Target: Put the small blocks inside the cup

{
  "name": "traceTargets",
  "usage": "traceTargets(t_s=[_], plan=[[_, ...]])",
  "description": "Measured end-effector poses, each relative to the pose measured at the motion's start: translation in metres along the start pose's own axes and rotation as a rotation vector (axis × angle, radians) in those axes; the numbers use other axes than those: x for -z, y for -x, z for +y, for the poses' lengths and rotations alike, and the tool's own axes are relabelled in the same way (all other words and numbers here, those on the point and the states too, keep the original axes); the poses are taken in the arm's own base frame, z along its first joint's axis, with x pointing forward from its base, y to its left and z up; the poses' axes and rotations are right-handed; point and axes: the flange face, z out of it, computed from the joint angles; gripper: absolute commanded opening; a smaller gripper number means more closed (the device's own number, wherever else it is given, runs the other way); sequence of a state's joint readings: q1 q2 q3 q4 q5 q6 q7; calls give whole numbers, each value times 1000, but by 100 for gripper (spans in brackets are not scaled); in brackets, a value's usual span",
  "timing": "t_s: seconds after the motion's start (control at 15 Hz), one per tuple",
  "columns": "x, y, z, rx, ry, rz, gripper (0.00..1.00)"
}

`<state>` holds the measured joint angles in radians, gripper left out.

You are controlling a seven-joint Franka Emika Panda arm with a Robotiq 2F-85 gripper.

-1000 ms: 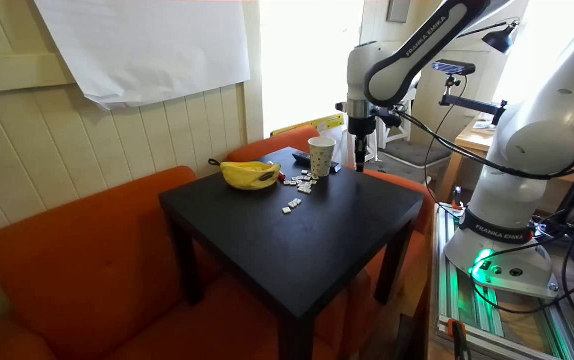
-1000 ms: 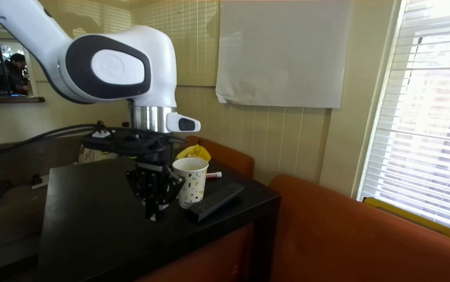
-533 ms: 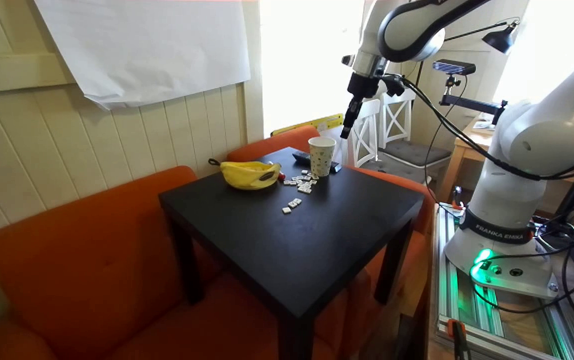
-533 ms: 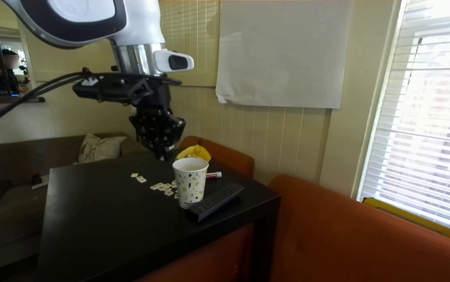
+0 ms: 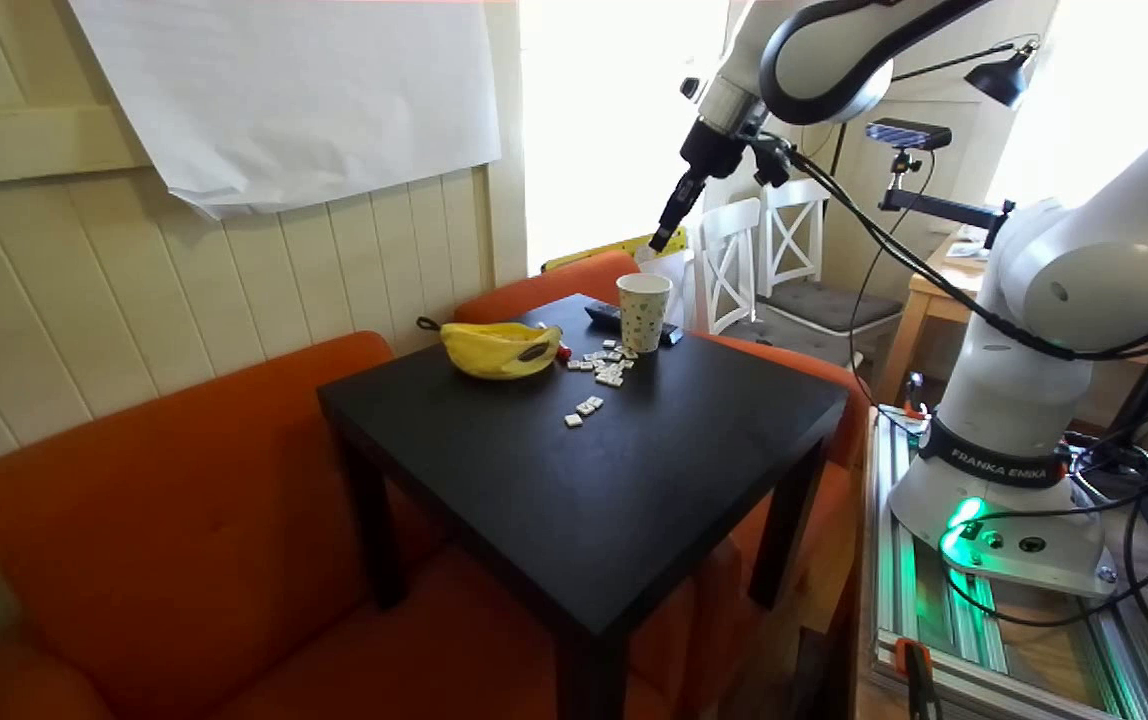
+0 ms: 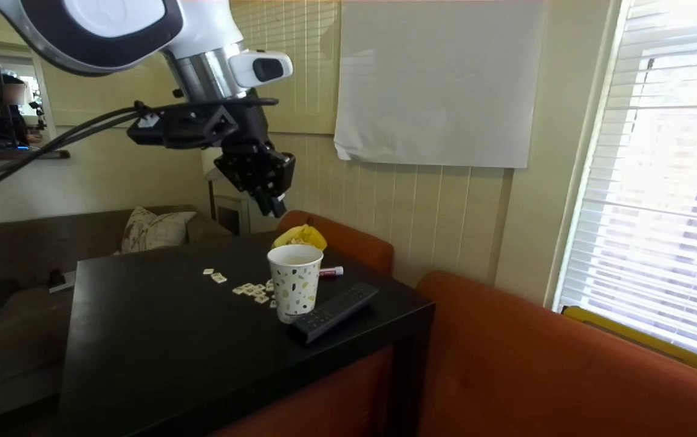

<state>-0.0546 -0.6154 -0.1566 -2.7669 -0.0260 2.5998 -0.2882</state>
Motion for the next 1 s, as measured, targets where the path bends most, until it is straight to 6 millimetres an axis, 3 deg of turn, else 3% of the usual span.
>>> traceTargets(t_s=[0.2,0.27,0.33,0.87,1.0], plan=[[-11,-3,-4,-13,18,23,5],[-16,-4,-4,-19,24,23,47],[-22,-4,-5,-25,30,21,47],[-47,-1,1,-60,96,-8,100],[-49,0,6,-72,123,-12,100]])
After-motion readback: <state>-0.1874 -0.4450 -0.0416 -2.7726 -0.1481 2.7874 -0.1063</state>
